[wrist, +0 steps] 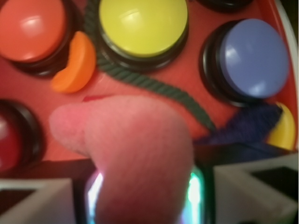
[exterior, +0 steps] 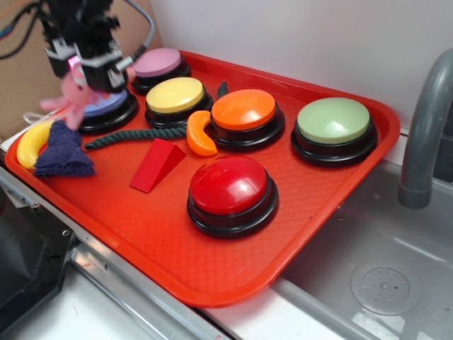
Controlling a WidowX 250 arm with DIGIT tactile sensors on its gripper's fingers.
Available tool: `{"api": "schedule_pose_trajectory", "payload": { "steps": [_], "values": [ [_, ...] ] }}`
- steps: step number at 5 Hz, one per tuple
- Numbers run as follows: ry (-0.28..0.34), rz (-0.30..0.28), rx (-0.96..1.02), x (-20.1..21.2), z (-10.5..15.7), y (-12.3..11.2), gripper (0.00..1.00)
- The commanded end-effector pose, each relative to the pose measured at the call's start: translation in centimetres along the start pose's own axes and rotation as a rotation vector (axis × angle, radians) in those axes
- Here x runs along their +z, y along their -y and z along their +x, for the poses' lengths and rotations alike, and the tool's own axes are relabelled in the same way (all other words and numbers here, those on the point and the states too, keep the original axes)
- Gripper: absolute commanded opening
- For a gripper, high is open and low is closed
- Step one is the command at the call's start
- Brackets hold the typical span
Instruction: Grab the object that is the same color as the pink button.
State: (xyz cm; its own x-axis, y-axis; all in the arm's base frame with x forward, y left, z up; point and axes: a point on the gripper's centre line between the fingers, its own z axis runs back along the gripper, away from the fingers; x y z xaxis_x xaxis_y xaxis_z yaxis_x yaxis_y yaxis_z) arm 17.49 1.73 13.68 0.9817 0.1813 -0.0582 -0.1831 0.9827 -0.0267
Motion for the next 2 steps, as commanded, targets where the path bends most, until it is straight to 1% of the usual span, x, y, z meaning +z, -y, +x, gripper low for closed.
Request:
{"api": "schedule_pose_trajectory", "payload": {
  "steps": [1,2],
  "values": [
    [0.046,0.011,-0.111,3.17,-2.67,1.42,0.0],
    [-0.023,0.077,-0.124,3.13,-2.69,1.57,0.0]
  ]
}}
